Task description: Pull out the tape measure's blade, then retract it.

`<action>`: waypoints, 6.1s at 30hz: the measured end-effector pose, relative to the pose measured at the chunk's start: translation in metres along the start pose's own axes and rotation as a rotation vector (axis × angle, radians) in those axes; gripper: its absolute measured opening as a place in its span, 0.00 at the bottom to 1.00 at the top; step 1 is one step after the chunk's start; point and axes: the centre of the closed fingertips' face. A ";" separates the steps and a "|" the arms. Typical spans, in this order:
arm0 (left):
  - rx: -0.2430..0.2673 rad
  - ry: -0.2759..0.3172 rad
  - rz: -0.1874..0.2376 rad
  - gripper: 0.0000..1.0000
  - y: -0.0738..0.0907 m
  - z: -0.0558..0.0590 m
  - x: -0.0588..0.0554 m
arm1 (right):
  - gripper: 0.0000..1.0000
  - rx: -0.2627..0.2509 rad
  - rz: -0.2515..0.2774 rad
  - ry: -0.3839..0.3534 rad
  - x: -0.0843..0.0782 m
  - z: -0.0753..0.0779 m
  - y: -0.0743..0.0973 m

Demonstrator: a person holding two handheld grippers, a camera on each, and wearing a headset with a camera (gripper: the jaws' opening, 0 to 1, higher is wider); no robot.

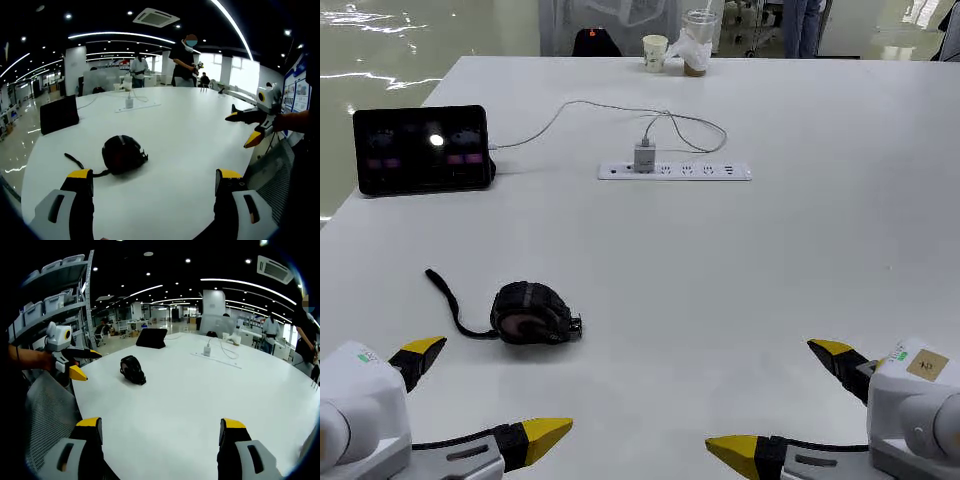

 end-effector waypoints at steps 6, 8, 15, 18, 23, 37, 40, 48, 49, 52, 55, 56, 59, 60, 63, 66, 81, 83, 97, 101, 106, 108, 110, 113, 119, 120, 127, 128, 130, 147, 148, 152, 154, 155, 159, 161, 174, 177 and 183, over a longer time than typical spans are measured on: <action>-0.009 -0.002 -0.006 0.99 -0.005 -0.002 0.000 | 0.97 0.017 -0.002 0.013 0.001 0.003 -0.003; -0.015 -0.005 -0.010 0.99 -0.006 -0.002 0.000 | 0.97 0.022 -0.007 0.016 0.002 0.004 -0.004; -0.037 -0.008 -0.023 0.99 -0.012 -0.001 0.000 | 0.95 0.054 -0.001 0.039 0.005 0.006 -0.008; -0.042 -0.005 -0.027 0.99 -0.013 -0.003 0.000 | 0.94 0.062 -0.005 0.044 0.006 0.007 -0.011; -0.052 -0.013 -0.036 0.99 -0.015 -0.007 0.002 | 0.94 0.084 -0.006 0.055 0.008 0.009 -0.015; -0.080 -0.045 -0.046 0.98 -0.025 -0.020 0.009 | 0.91 0.152 -0.029 0.112 0.008 0.015 -0.026; -0.092 -0.062 -0.050 0.97 -0.029 -0.023 0.010 | 0.91 0.170 -0.028 0.129 0.010 0.016 -0.030; -0.129 -0.096 -0.066 0.96 -0.039 -0.033 0.014 | 0.87 0.221 -0.024 0.177 0.015 0.017 -0.043; -0.133 -0.100 -0.068 0.95 -0.040 -0.034 0.014 | 0.86 0.228 -0.026 0.180 0.014 0.018 -0.044; -0.151 -0.117 -0.077 0.94 -0.043 -0.037 0.015 | 0.84 0.251 -0.026 0.209 0.014 0.018 -0.049; -0.168 -0.127 -0.087 0.93 -0.047 -0.040 0.015 | 0.82 0.267 -0.017 0.244 0.016 0.019 -0.054; -0.175 -0.133 -0.093 0.92 -0.048 -0.041 0.014 | 0.82 0.273 -0.018 0.249 0.017 0.020 -0.056; -0.179 -0.142 -0.099 0.91 -0.052 -0.046 0.014 | 0.80 0.290 -0.017 0.258 0.019 0.021 -0.061; -0.184 -0.145 -0.103 0.90 -0.053 -0.046 0.014 | 0.79 0.296 -0.016 0.265 0.019 0.021 -0.062; -0.192 -0.157 -0.109 0.89 -0.056 -0.050 0.014 | 0.77 0.319 -0.022 0.284 0.020 0.021 -0.068; -0.202 -0.171 -0.113 0.87 -0.058 -0.053 0.015 | 0.74 0.337 -0.024 0.300 0.021 0.022 -0.073; -0.295 -0.274 -0.185 0.73 -0.072 -0.062 0.013 | 0.62 0.435 -0.040 0.401 0.025 0.024 -0.100; -0.303 -0.283 -0.192 0.72 -0.073 -0.063 0.013 | 0.61 0.445 -0.044 0.412 0.026 0.024 -0.103; -0.395 -0.372 -0.269 0.60 -0.085 -0.065 0.006 | 0.53 0.548 -0.068 0.504 0.030 0.009 -0.132; -0.422 -0.391 -0.290 0.57 -0.086 -0.066 0.004 | 0.51 0.578 -0.075 0.523 0.030 0.003 -0.140; -0.464 -0.430 -0.334 0.52 -0.088 -0.067 -0.001 | 0.48 0.609 -0.083 0.552 0.029 -0.006 -0.150; -0.480 -0.443 -0.347 0.50 -0.088 -0.066 -0.002 | 0.47 0.618 -0.087 0.560 0.028 -0.008 -0.154; -0.497 -0.460 -0.360 0.49 -0.088 -0.065 -0.003 | 0.45 0.629 -0.089 0.568 0.028 -0.012 -0.158; -0.511 -0.485 -0.379 0.49 -0.089 -0.066 -0.005 | 0.43 0.646 -0.096 0.574 0.027 -0.017 -0.164; -0.548 -0.519 -0.419 0.47 -0.092 -0.070 -0.005 | 0.40 0.676 -0.107 0.586 0.024 -0.028 -0.177; -0.555 -0.525 -0.425 0.46 -0.092 -0.070 -0.005 | 0.39 0.681 -0.108 0.589 0.024 -0.030 -0.178; -0.599 -0.565 -0.472 0.43 -0.090 -0.071 -0.008 | 0.35 0.702 -0.134 0.602 0.018 -0.040 -0.192; -0.606 -0.570 -0.478 0.43 -0.090 -0.071 -0.009 | 0.35 0.704 -0.135 0.600 0.019 -0.042 -0.194; -0.621 -0.582 -0.494 0.42 -0.089 -0.070 -0.012 | 0.34 0.709 -0.136 0.595 0.019 -0.045 -0.198; -0.674 -0.658 -0.546 0.32 -0.092 -0.071 -0.022 | 0.24 0.752 -0.178 0.578 0.012 -0.064 -0.225; -0.675 -0.661 -0.547 0.32 -0.092 -0.071 -0.023 | 0.24 0.749 -0.185 0.583 0.011 -0.064 -0.227; -0.675 -0.671 -0.552 0.30 -0.094 -0.072 -0.025 | 0.21 0.751 -0.202 0.569 0.006 -0.066 -0.231; -0.673 -0.675 -0.553 0.30 -0.095 -0.072 -0.026 | 0.20 0.745 -0.207 0.559 0.005 -0.066 -0.234; -0.672 -0.678 -0.553 0.29 -0.096 -0.072 -0.026 | 0.19 0.743 -0.209 0.552 0.005 -0.066 -0.235; -0.667 -0.683 -0.554 0.27 -0.098 -0.073 -0.027 | 0.16 0.741 -0.214 0.547 0.004 -0.067 -0.238; -0.665 -0.675 -0.555 0.26 -0.099 -0.074 -0.027 | 0.15 0.741 -0.223 0.547 0.002 -0.067 -0.239; -0.656 -0.667 -0.541 0.25 -0.099 -0.073 -0.027 | 0.11 0.733 -0.234 0.527 -0.002 -0.067 -0.238; -0.655 -0.668 -0.543 0.25 -0.099 -0.073 -0.027 | 0.11 0.734 -0.236 0.532 -0.002 -0.067 -0.238; -0.652 -0.662 -0.545 0.25 -0.100 -0.073 -0.027 | 0.10 0.739 -0.237 0.541 -0.002 -0.067 -0.237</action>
Point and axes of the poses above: the centre of the closed fingertips' face, and the gripper's own axes: y roughly backward along the fingers, z roughly to its right, x roughly out of its top, and after that the axes turned 7 degrees about z, right-handed
